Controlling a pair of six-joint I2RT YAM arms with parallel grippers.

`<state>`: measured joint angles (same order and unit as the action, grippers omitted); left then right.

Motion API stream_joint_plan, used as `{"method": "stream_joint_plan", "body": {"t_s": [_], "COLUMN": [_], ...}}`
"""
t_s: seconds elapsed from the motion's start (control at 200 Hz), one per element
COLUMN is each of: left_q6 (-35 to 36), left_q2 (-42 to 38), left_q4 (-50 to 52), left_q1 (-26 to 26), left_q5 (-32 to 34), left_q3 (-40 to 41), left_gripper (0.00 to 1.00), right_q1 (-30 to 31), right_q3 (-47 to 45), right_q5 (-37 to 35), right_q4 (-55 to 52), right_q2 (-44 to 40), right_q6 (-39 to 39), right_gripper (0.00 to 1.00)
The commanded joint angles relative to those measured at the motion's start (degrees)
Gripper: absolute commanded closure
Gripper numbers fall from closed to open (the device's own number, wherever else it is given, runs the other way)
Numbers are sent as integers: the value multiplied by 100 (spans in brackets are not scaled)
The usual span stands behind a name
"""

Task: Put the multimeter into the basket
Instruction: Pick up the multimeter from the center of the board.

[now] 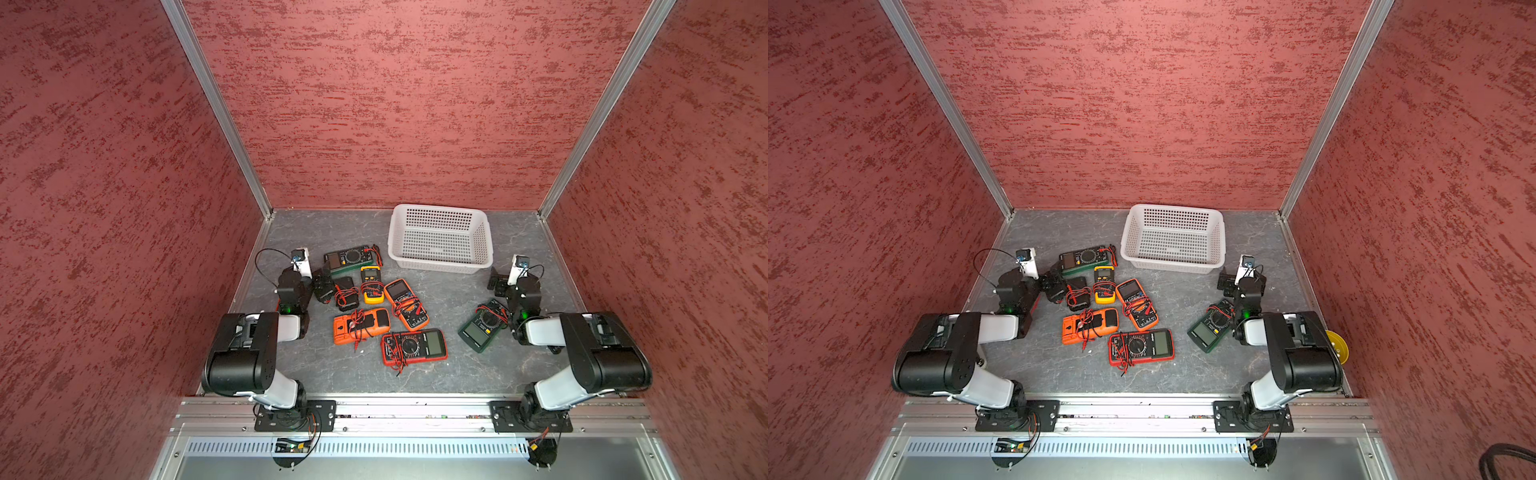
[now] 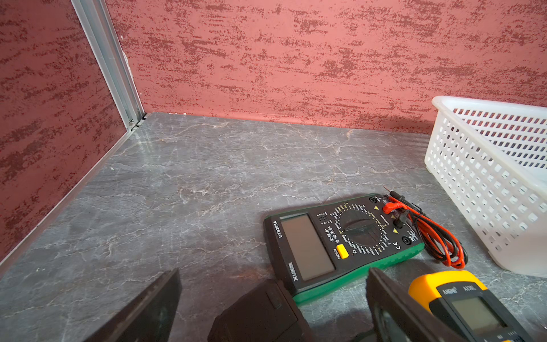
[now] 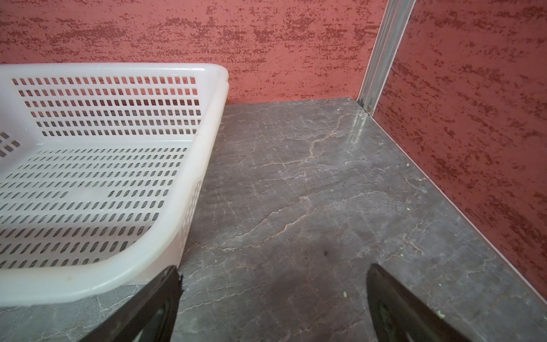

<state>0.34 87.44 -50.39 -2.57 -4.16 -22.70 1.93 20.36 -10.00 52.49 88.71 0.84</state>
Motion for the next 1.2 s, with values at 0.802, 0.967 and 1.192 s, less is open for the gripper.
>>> {"method": "stream_joint_plan", "body": {"t_s": [0.802,0.967,1.192], "left_q6": [-34,-38,-95], "left_q2": [-501,-989,-1701], "left_q4": [1258,1605,2211], "left_q1": [-63,-68,-62], "left_q5": [-135,-138,-140], "left_q3": [-414,-389,-442], "left_gripper": [0,0,0], "right_q1": [17,40,223], "right_q3": [52,56,392], "right_q5": [-153,-143,-525], "right_q4": [55,42,-1252], "right_q2": [-180,-203,-1107], "right_q6": [103,68,-51], "right_gripper": [1,1,1]}}
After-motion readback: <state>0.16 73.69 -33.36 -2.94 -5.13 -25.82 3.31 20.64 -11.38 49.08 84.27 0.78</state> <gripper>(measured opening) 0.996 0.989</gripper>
